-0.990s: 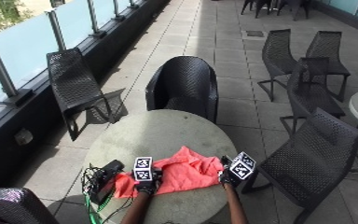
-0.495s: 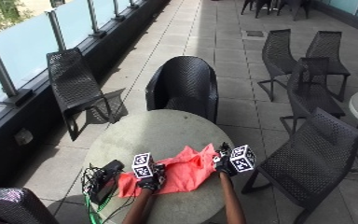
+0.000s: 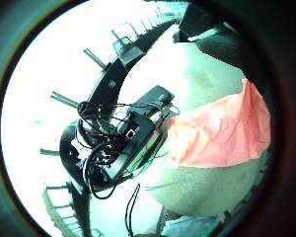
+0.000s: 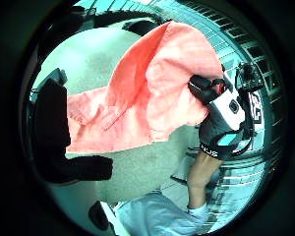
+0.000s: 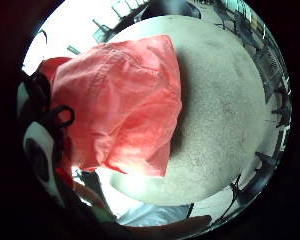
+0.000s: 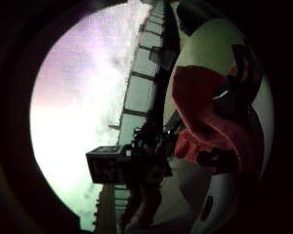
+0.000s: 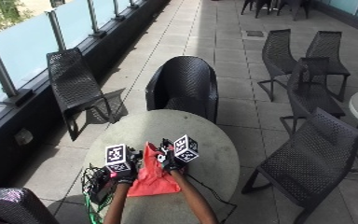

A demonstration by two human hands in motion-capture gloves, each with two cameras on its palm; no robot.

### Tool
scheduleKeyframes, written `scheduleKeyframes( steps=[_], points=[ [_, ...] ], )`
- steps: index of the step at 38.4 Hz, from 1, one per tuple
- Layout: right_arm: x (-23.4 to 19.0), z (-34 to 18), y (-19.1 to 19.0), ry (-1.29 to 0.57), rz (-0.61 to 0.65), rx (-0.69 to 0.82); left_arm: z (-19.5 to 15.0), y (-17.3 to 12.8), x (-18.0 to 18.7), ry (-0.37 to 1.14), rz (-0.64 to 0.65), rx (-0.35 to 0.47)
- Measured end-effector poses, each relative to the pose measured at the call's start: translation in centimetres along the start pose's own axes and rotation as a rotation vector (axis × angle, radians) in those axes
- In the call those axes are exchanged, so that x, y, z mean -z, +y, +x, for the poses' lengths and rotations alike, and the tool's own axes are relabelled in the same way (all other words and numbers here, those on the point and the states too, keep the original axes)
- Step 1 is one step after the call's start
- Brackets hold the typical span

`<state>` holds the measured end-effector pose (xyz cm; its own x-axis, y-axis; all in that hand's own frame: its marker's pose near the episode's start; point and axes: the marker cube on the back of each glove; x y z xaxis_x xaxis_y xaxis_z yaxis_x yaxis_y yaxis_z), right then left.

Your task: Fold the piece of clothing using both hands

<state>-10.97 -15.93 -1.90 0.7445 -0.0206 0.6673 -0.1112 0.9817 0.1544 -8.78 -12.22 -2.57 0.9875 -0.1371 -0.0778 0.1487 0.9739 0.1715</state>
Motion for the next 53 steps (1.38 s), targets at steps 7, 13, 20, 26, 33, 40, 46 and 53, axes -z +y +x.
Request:
scheduleKeyframes(
  steps=[7,13,20,26,33,40,46,53],
  points=[
    [-4.9,-5.7,4.5,0.076,-0.146,0.076,-3.3,1.3,3.7,0.047,0.074,0.052],
    [-10.2,-7.5,7.3,0.139,-0.274,0.144,-5.4,1.3,3.2,0.075,0.119,0.085],
    [-12.4,-7.3,8.5,0.213,-0.362,0.176,-5.9,1.7,2.5,0.048,0.082,0.089],
    [-11.0,-6.8,9.0,0.19,-0.578,0.332,-5.7,1.2,1.2,0.056,0.05,0.079],
    [-4.4,-2.5,7.1,0.595,-0.592,0.44,-3.7,1.5,0.6,-0.007,0.049,0.02],
    [1.3,3.5,2.7,1.056,-0.445,0.323,-1.1,1.4,0.2,-0.007,0.06,-0.035],
    [7.0,5.0,1.5,0.948,-0.158,0.238,1.6,1.5,-0.6,-0.061,0.072,-0.086],
    [8.5,6.5,1.1,0.808,0.03,0.226,3.4,2.2,-0.6,-0.096,0.053,-0.112]
  ],
)
